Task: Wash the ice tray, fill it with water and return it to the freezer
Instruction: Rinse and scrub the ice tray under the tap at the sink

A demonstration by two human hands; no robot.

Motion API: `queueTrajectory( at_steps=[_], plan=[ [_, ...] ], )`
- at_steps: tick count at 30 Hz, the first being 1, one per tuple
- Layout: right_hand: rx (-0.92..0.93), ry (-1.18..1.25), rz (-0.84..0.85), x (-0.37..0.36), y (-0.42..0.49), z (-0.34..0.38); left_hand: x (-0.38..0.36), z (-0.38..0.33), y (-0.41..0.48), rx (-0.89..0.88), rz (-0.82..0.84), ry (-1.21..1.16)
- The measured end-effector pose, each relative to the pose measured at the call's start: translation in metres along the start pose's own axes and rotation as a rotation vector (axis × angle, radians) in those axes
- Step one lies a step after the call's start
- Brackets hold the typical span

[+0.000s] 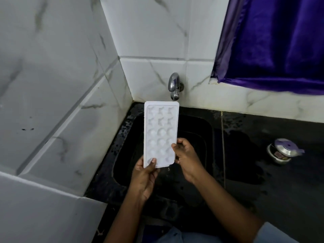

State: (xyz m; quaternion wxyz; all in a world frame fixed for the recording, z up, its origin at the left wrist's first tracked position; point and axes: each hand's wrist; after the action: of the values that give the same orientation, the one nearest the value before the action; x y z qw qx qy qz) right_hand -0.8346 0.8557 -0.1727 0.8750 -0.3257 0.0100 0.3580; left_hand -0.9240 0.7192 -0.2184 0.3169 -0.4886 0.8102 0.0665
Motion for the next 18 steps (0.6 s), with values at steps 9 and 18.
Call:
queueTrajectory(
  at_steps=[9, 18],
  plan=[
    [0.443, -0.261, -0.155, 0.044, -0.005, 0.016, -0.046, -0.078, 0.004, -0.252, 0.353, 0.481],
    [0.827, -0.55, -0.294, 0.054, -0.02, 0.045, -0.129, -0.196, -0.023, -0.741, 0.796, 1.224]
  ],
)
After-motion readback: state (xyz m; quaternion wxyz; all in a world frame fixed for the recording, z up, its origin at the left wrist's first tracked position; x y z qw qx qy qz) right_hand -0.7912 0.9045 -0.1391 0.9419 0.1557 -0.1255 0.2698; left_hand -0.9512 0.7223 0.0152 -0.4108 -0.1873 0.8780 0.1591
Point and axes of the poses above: each hand's wrist, its own y-axis towards the middle knuckle, its own x-axis out of the back of the hand, z = x × y, and after that the axes turned 15 degrees about -x, right-handed
